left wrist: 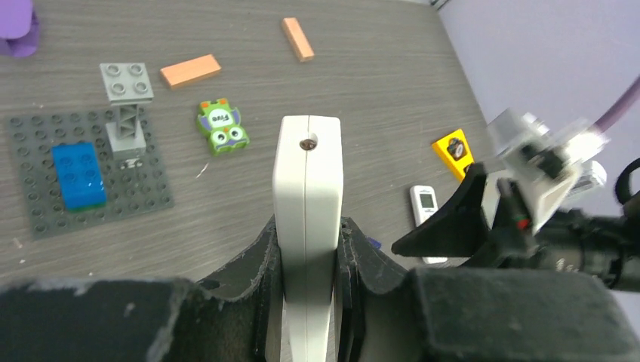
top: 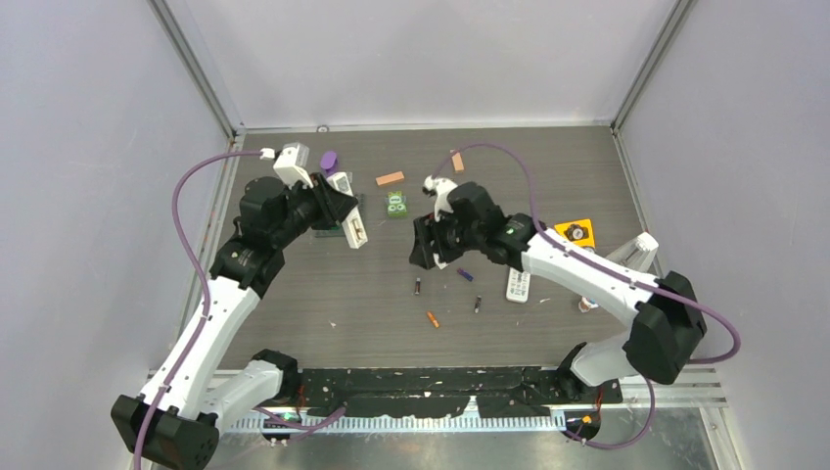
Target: Load the batteries into the remote control
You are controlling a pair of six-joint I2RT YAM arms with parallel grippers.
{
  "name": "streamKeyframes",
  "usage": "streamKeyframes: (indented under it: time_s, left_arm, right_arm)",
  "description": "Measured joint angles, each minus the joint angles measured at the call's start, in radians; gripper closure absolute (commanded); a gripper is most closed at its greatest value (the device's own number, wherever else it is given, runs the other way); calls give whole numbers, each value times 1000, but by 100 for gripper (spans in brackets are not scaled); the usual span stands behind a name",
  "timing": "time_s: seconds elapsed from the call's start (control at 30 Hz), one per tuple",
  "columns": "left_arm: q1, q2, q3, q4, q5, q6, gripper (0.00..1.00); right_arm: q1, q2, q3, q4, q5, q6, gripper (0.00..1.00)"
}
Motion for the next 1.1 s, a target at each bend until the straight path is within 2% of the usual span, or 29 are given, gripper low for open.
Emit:
streamKeyframes:
  time_s: [0.2, 0.27, 0.37, 0.43, 0.77, 1.03, 1.1]
  left_arm:
    - [0, -11, -12, -40, -30, 6, 100]
    - [0, -18, -17, -46, -36, 5, 100]
    - [0, -24, -19, -54, -44, 6, 100]
    - [0, -27, -19, -59, -48, 6, 100]
    - [0, -29, -24, -63, -54, 9, 100]
    - [0, -29, -26, -69, -54, 20, 100]
    - [0, -29, -26, -69, -54, 24, 100]
  right_arm:
    - [135, 102, -42, -146, 146, -94, 36]
    - [184, 151, -43, -174, 177, -116, 40]
    - [237, 221, -42, -198, 219, -139, 52]
    - [264, 259, -42, -217, 238, -150, 56]
    - [289, 330, -31, -241, 282, -158, 61]
    - [289, 381, -23, -229, 283, -175, 76]
    - [289, 382, -23, -227, 280, -175, 83]
